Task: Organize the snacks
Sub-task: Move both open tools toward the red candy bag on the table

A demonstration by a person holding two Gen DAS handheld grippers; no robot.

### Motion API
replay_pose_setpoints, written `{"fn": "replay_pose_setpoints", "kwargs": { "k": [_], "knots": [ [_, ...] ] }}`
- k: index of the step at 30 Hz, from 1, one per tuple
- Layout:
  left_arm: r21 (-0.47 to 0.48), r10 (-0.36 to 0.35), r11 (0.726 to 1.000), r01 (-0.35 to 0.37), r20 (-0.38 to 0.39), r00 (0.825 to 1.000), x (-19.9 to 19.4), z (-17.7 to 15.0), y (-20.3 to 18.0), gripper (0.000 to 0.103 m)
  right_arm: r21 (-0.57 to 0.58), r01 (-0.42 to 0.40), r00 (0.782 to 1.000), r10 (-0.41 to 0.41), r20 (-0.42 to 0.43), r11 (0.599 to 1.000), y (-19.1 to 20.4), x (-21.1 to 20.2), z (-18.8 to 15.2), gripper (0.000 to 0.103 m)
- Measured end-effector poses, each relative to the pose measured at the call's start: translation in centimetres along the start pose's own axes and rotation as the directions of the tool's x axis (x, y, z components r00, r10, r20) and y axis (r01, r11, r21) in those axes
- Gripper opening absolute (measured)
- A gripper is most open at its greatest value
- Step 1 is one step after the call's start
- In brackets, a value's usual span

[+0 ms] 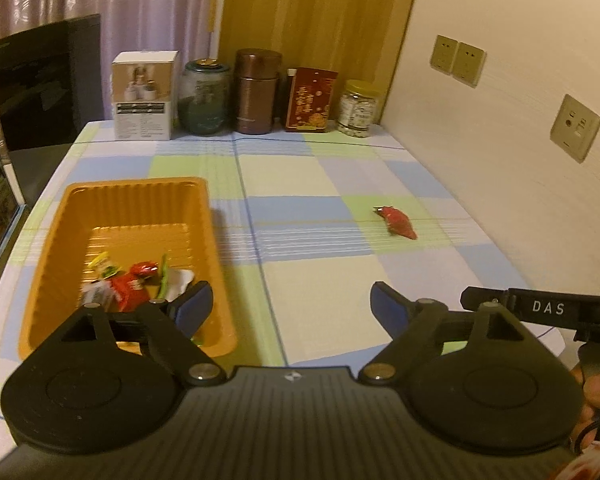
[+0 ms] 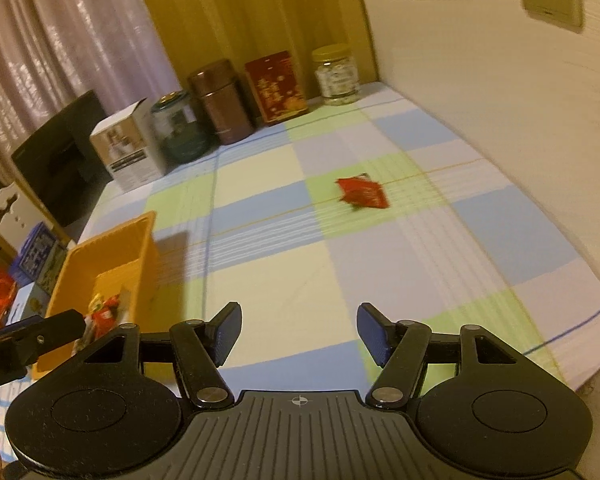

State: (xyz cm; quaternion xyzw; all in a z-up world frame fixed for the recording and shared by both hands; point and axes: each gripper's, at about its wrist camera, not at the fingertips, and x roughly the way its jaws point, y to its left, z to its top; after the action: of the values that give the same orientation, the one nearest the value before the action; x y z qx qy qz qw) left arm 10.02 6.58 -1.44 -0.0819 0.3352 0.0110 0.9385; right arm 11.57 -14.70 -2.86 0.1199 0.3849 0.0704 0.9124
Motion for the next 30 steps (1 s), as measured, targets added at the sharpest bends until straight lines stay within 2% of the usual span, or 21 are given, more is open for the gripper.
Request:
{"fn": "replay_pose_setpoints", "kwargs": {
  "k": [8, 14, 22, 30],
  "knots": [
    [0.049, -0.003, 0.999, 0.002, 0.006, 1.000, 2.7, 1.5, -3.0, 0.087, 0.023, 0.038, 0.998, -0.039, 0.039, 0.999, -3.2, 0.3, 1.8, 0.065],
    [0.029, -0.001, 1.000, 0.001, 0.002, 1.000, 6.1, 2.9, -4.1, 0.091, 0.007, 0.045, 0.997, -0.045, 0.058, 0.999, -4.8, 2.4, 4.2, 0.066],
    [0.014, 0.010, 1.000, -0.010, 0.011, 1.000, 11.6, 4.6, -5.0, 0.091, -0.047, 0.027, 0.999, -0.024, 0.048, 0.999, -6.5, 7.8, 6.9, 0.067],
    [0.025, 0.017, 1.000, -0.016, -0.037, 0.999, 17.1, 6.2, -5.5, 0.091, -0.089, -0.004, 1.000, 0.007, 0.028, 0.996, -7.5, 14.1, 8.8, 0.068]
  ]
}}
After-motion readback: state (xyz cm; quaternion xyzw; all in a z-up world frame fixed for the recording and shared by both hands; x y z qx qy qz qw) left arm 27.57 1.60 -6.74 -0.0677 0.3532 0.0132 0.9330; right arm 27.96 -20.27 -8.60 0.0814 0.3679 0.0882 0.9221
